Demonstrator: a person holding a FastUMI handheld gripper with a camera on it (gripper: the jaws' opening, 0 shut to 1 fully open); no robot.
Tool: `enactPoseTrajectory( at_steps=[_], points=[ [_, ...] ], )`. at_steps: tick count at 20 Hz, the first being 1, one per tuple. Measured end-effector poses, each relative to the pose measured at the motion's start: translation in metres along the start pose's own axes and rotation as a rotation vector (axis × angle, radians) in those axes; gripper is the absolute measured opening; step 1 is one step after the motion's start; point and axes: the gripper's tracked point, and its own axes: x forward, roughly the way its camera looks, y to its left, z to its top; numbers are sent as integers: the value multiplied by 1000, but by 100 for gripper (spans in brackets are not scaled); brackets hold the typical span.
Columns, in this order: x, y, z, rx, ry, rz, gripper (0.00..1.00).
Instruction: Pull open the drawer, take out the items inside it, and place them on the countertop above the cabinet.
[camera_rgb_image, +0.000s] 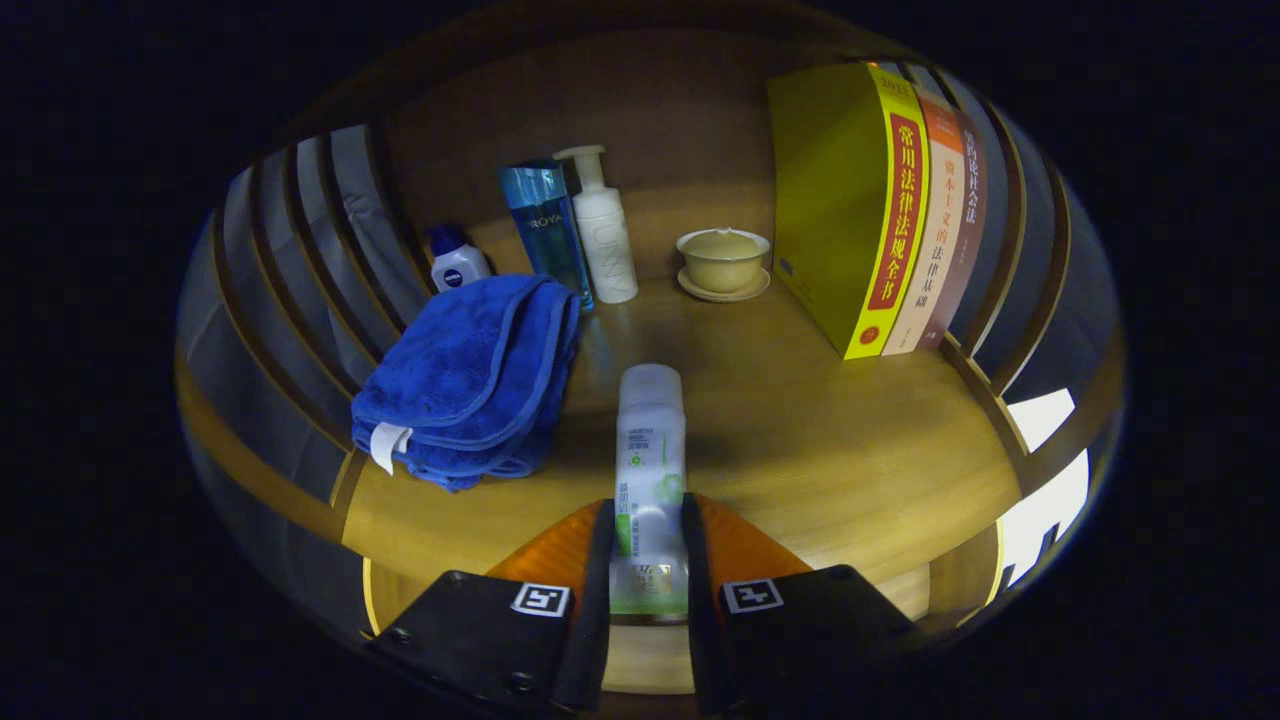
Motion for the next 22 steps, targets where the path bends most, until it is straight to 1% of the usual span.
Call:
enactPoseTrajectory(
  at_steps=[1, 2, 3, 7, 10, 12, 13, 15, 18, 22],
  points=[
    [4, 1, 5, -3, -29, -2, 42],
    [5, -2, 2, -14, -21, -10, 42],
    [5, -1, 4, -19, -32, -14, 45],
    [8, -2, 0, -12, -31, -37, 64],
    [4, -6, 4, -2, -59, -45, 73],
    [-12, -5, 11, 16, -119, -40, 92],
    [-23, 2, 17, 21, -159, -22, 100],
    [-54, 10, 21, 4, -237, -11, 100],
    [-103, 28, 28, -26, -396, 30, 99],
    [-174, 44, 15, -62, -586, 63, 99]
  ],
)
